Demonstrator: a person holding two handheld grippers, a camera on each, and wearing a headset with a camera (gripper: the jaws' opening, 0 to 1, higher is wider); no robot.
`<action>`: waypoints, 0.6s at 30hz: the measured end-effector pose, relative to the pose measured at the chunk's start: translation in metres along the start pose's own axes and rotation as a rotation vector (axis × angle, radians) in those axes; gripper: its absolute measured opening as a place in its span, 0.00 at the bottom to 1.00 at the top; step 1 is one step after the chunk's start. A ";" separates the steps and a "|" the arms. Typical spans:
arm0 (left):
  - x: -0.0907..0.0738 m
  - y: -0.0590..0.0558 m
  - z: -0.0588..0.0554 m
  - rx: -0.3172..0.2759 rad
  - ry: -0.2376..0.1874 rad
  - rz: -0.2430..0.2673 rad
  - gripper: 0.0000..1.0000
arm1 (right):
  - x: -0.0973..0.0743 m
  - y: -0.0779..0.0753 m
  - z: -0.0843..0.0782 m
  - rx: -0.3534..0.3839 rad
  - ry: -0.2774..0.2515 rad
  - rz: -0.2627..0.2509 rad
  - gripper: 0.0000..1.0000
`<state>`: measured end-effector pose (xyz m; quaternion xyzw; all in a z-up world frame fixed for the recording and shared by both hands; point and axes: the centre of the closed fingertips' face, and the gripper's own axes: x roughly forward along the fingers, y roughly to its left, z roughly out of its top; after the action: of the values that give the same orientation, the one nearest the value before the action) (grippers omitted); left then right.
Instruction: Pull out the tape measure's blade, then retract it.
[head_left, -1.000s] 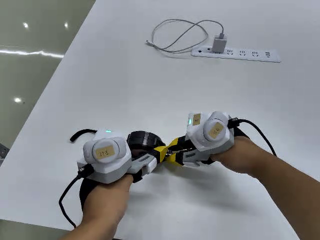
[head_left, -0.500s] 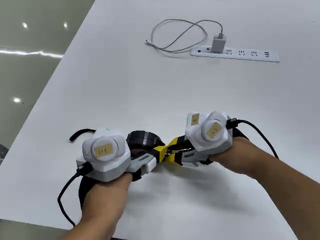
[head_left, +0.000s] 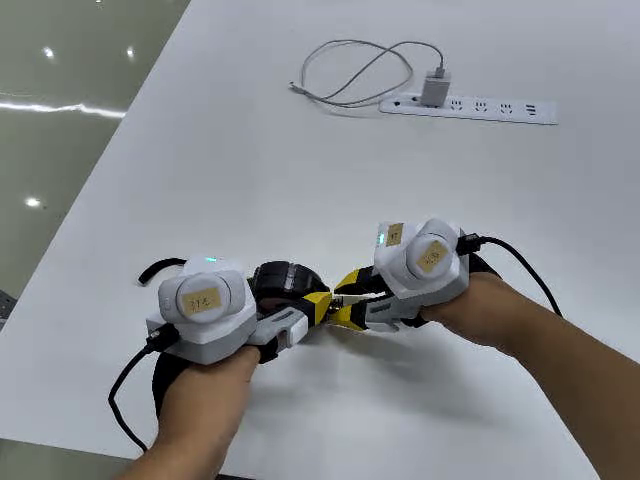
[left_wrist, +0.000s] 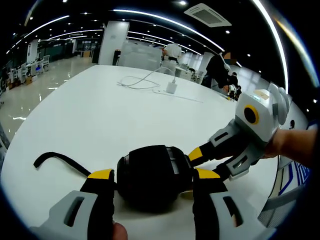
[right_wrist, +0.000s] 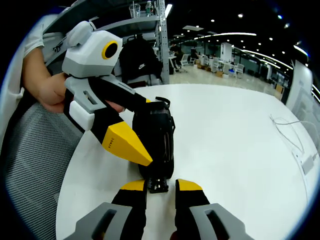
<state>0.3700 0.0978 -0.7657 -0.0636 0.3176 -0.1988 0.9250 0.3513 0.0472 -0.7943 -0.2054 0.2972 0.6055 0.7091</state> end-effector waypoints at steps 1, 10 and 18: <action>0.000 0.000 0.000 0.004 0.000 0.000 0.61 | 0.000 0.000 0.000 0.002 -0.001 -0.003 0.20; -0.009 0.003 0.003 0.051 -0.003 -0.007 0.63 | -0.012 0.000 -0.002 0.054 -0.018 -0.030 0.27; -0.017 0.003 0.004 0.096 -0.007 -0.020 0.66 | -0.023 -0.001 -0.002 0.084 -0.039 -0.062 0.34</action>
<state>0.3607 0.1073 -0.7538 -0.0230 0.3036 -0.2228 0.9261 0.3499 0.0289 -0.7803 -0.1725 0.3020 0.5743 0.7411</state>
